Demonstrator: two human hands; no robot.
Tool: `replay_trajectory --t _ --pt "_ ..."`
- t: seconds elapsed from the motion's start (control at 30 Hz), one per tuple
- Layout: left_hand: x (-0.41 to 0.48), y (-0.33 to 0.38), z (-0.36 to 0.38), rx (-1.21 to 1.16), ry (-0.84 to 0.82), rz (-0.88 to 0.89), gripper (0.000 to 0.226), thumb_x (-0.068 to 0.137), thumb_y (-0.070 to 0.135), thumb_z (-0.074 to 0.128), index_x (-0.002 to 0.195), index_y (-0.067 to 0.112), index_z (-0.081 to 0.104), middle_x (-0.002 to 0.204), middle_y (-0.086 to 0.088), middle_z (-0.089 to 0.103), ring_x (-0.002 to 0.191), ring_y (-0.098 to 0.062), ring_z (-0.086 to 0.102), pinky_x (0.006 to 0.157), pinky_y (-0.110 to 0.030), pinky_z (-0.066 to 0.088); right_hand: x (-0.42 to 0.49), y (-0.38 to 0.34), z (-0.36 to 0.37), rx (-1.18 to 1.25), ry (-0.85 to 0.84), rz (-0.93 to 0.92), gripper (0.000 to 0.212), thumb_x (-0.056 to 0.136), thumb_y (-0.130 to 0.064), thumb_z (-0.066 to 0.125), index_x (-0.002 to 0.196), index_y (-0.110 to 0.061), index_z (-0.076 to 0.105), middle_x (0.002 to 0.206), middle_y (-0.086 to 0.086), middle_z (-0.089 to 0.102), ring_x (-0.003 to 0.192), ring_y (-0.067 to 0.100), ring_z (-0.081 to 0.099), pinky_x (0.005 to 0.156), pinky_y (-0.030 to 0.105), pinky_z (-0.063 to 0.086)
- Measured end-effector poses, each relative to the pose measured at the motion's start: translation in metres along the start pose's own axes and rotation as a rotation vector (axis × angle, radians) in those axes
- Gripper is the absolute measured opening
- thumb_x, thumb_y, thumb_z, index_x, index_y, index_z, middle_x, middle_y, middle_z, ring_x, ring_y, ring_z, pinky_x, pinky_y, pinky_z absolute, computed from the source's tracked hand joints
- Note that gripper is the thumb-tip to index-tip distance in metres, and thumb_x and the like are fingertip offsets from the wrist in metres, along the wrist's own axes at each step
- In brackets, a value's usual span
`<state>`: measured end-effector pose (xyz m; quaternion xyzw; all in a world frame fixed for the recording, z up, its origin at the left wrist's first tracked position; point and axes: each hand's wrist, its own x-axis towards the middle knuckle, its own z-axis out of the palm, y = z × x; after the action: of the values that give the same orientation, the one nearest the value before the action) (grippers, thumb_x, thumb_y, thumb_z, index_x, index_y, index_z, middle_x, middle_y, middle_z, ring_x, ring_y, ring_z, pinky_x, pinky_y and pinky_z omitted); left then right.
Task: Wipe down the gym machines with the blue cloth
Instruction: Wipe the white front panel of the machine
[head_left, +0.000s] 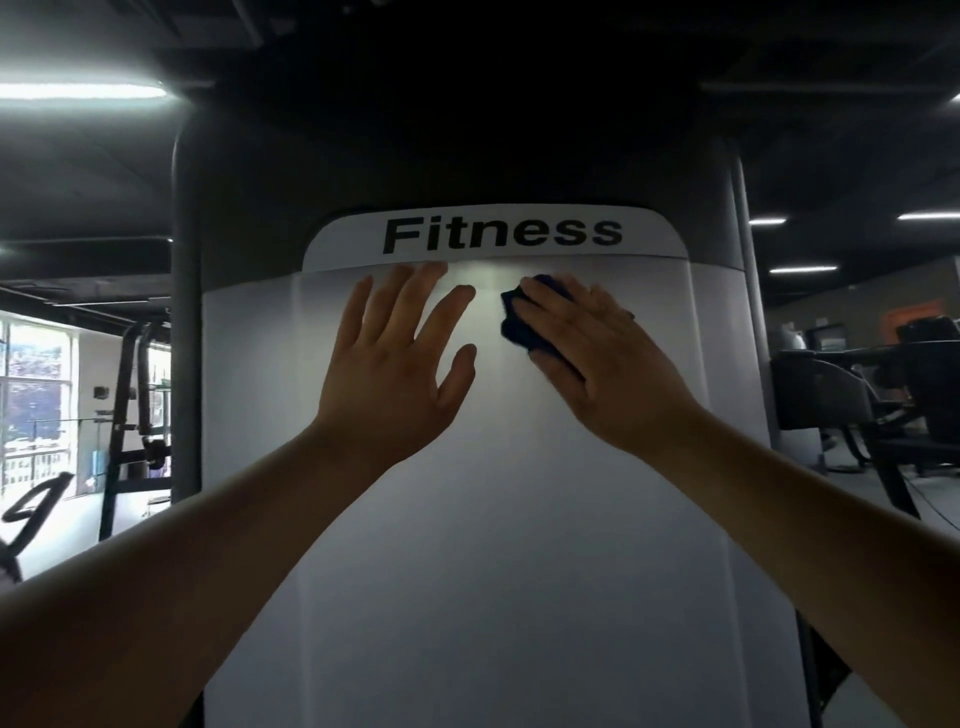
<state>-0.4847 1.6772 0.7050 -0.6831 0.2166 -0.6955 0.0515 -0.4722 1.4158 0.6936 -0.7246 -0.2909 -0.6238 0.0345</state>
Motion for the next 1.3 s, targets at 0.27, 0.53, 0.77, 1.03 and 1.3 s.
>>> replay_trajectory --t 0.27,0.53,0.77,1.03,1.3 --pt "0.003 0.012 0.008 0.012 -0.047 0.056 0.057 0.115 0.054 0.038 0.164 0.025 0.045 0.176 -0.008 0.033 0.166 -0.033 0.024 0.133 -0.062 0.020 -0.015 0.019 -0.003 0.086 0.060 0.212 0.056 0.118 -0.041 0.041 0.171 -0.030 0.026 0.178 -0.008 0.024 0.166 0.011 0.008 0.136 0.044 0.018" --pt "0.004 0.016 0.007 0.004 -0.035 0.070 0.058 0.114 0.056 0.043 0.161 0.024 0.051 0.174 -0.006 0.037 0.166 -0.032 0.026 0.134 -0.060 0.019 -0.035 0.046 -0.009 0.246 0.183 0.489 0.056 0.118 -0.044 0.038 0.172 -0.035 0.023 0.179 -0.012 0.021 0.167 0.010 0.011 0.136 0.047 0.019" --pt "0.003 0.020 0.007 0.013 -0.034 0.065 0.059 0.113 0.057 0.043 0.161 0.024 0.052 0.174 -0.007 0.038 0.165 -0.033 0.027 0.133 -0.061 0.019 -0.033 0.073 -0.010 0.318 0.274 0.714 0.057 0.117 -0.049 0.035 0.171 -0.036 0.022 0.178 -0.010 0.024 0.166 0.015 0.017 0.135 0.050 0.023" --pt "0.004 0.021 0.010 0.017 -0.027 0.073 0.060 0.113 0.056 0.044 0.160 0.021 0.052 0.174 -0.009 0.037 0.165 -0.034 0.028 0.133 -0.062 0.019 -0.038 0.125 -0.010 0.346 0.289 0.783 0.057 0.112 -0.059 0.033 0.167 -0.043 0.026 0.172 -0.008 0.038 0.157 0.019 0.040 0.127 0.051 0.039" --pt "0.003 0.022 0.011 0.016 -0.031 0.074 0.060 0.112 0.054 0.047 0.159 0.019 0.053 0.172 -0.011 0.039 0.163 -0.036 0.030 0.132 -0.064 0.021 -0.050 0.121 -0.010 0.393 0.285 0.667 0.051 0.115 -0.052 0.036 0.165 -0.047 0.030 0.168 -0.013 0.041 0.154 0.011 0.041 0.125 0.041 0.038"
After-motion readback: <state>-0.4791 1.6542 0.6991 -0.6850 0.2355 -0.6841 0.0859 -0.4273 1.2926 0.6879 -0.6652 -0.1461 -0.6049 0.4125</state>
